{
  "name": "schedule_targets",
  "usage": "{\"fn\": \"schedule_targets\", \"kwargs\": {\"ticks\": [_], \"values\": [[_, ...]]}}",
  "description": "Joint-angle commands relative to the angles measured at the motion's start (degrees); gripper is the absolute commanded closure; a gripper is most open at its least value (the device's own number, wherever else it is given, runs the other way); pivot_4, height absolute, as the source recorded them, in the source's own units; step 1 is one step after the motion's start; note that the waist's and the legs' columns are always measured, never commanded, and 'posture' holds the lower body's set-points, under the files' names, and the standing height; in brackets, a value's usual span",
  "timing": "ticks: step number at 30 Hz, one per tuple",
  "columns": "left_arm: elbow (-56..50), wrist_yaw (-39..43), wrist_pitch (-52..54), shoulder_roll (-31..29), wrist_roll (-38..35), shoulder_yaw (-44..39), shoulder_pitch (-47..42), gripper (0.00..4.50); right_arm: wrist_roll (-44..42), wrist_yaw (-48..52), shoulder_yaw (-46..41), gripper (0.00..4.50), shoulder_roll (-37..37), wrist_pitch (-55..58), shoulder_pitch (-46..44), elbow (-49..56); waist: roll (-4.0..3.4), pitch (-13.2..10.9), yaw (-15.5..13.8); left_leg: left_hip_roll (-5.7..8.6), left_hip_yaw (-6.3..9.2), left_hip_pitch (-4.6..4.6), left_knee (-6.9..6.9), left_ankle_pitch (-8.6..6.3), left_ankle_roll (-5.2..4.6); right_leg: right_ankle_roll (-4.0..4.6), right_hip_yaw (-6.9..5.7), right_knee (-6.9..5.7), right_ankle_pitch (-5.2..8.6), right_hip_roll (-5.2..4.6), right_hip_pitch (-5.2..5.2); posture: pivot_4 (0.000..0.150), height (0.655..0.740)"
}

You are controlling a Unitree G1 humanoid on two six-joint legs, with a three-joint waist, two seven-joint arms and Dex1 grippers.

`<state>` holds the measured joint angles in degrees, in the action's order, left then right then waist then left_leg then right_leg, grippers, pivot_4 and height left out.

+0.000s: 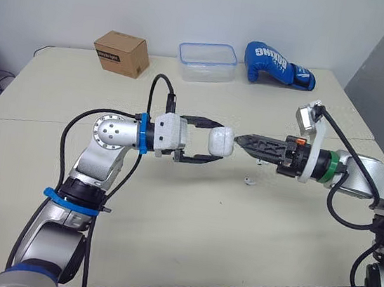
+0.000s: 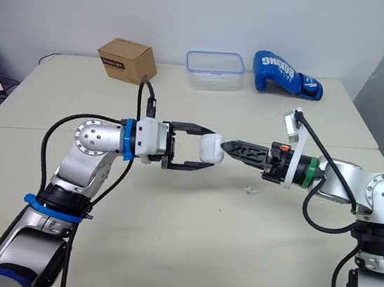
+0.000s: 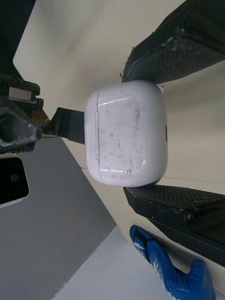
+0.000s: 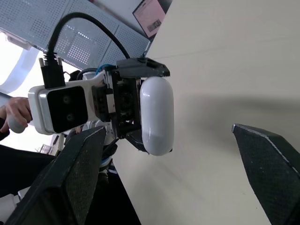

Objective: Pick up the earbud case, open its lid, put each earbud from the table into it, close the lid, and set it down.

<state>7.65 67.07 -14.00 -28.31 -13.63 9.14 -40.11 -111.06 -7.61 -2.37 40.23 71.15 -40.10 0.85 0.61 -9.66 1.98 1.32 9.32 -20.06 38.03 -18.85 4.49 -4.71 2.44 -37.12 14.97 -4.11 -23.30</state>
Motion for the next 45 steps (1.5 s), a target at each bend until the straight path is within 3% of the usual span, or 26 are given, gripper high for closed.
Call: {"fn": "schedule_targets", "kwargs": {"ticks": [1,23,26,29,45], "values": [[0.0,-0.2,-2.1,0.8,0.4,0.1,-1.8,1.76,-1.9,-1.3,0.8,0.00,0.2,-0.4,-1.0,0.5,0.00,0.0,0.0,0.00,0.00,0.00,0.00,0.00,0.00,0.00,0.00,0.00,0.00,0.00,0.00,0.150,0.7400],[4.0,0.9,-4.5,3.9,1.8,1.7,-4.1,1.76,-1.9,-5.0,1.2,0.00,-5.6,-1.4,-5.1,-0.5,-0.01,0.0,0.1,0.01,0.05,-0.02,0.02,0.01,0.01,0.00,-0.02,0.00,0.00,0.00,-0.01,0.150,0.7400],[3.9,1.0,-4.4,3.9,1.9,1.6,-3.9,1.76,-1.9,-5.4,1.0,0.63,-5.9,-1.6,-5.0,-0.3,0.00,0.0,0.2,0.01,0.05,-0.02,0.02,0.01,0.00,0.00,-0.02,-0.02,0.00,0.00,-0.01,0.150,0.7400],[4.1,0.6,-4.2,3.7,2.0,1.2,-4.1,1.76,-1.9,-4.7,0.6,1.64,-6.0,-1.3,-5.1,-0.1,-0.01,0.0,0.4,0.01,0.05,-0.03,0.02,0.01,0.00,0.00,-0.02,-0.02,0.00,0.00,-0.01,0.150,0.7400],[6.1,0.0,-5.0,2.7,2.2,0.3,-5.7,1.76,-1.9,-4.2,0.0,1.64,-5.5,-0.9,-3.2,1.0,-0.01,0.0,0.4,0.02,0.05,-0.03,0.02,0.01,0.00,0.00,-0.02,-0.02,0.00,0.00,-0.02,0.150,0.7400]]}}
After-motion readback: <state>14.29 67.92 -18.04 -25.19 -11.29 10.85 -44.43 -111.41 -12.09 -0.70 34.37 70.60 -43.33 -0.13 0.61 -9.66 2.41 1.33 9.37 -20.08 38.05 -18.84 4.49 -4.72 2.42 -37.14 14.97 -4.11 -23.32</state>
